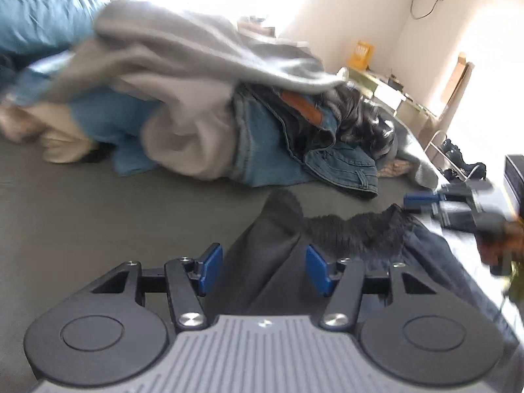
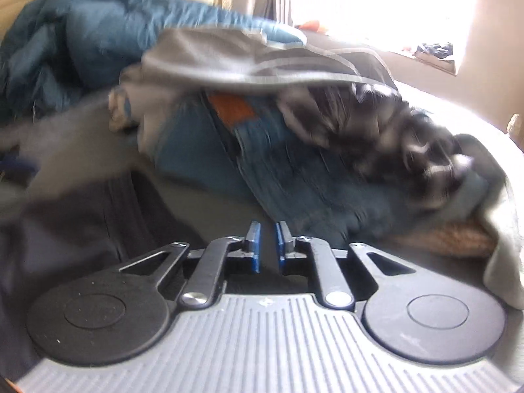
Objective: Fold clothes
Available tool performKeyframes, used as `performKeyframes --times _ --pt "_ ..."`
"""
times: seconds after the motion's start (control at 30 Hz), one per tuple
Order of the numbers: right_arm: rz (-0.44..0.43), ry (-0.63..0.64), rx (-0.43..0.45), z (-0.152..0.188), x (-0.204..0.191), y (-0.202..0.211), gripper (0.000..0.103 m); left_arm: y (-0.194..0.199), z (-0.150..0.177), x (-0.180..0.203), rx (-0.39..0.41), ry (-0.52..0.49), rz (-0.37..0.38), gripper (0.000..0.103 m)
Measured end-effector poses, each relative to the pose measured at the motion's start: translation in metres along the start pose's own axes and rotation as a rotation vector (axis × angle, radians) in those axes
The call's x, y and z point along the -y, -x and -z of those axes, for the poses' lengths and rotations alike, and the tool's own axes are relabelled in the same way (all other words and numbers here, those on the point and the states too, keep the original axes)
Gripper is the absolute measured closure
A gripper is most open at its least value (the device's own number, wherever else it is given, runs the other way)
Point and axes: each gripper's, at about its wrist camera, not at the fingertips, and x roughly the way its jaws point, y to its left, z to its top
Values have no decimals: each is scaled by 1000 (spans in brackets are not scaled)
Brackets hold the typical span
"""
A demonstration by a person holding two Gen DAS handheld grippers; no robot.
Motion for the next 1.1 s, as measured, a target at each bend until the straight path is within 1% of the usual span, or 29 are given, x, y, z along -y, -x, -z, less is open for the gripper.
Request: performKeyframes --times 0.07,0.17,0.2,0.23,0.27,0.3,0.33,0.43,0.53,0.63,0.7,0.83,0.93,1.0,1.1 --pt "-55 78 -32 5 -8 -6 77 -27 -13 -2 -28 24 14 45" --pt "-143 229 -67 3 -29 -21 70 -56 -18 -7 -45 64 24 46" --pt "-165 277 -79 1 -35 -26 69 -63 -17 -8 -47 77 27 47" --pt "-193 320 -96 -1 -41 -31 66 -67 -15 -8 -46 79 30 53" --pt "-217 359 -115 -3 -47 -36 62 -71 -12 -9 -43 75 31 61" --pt "-233 399 -137 -5 -53 -40 62 -74 -8 -8 -39 66 32 65" --pt "-248 439 -160 -6 -59 -45 62 -75 -3 -7 -32 52 33 73" --pt "-266 526 -219 -10 -70 -54 62 -77 10 -2 22 -1 14 77" --pt "-289 574 -246 -19 -75 -53 63 -74 19 -1 76 -24 11 81" --pt "-327 602 -269 -29 -81 -51 64 -70 21 -7 110 3 33 86" --pt "-343 617 -280 -34 -86 -55 64 -68 22 -13 126 34 57 87" --pt "-399 598 -328 -39 -93 -71 64 -69 23 -25 125 92 93 87" --pt "-418 623 -372 -35 -101 -80 65 -69 23 -29 126 107 107 87" --pt "-432 603 -384 -38 -100 -85 65 -69 24 -30 131 115 113 87" --pt "-473 489 -391 -48 -86 -89 64 -71 24 -31 133 124 121 87"
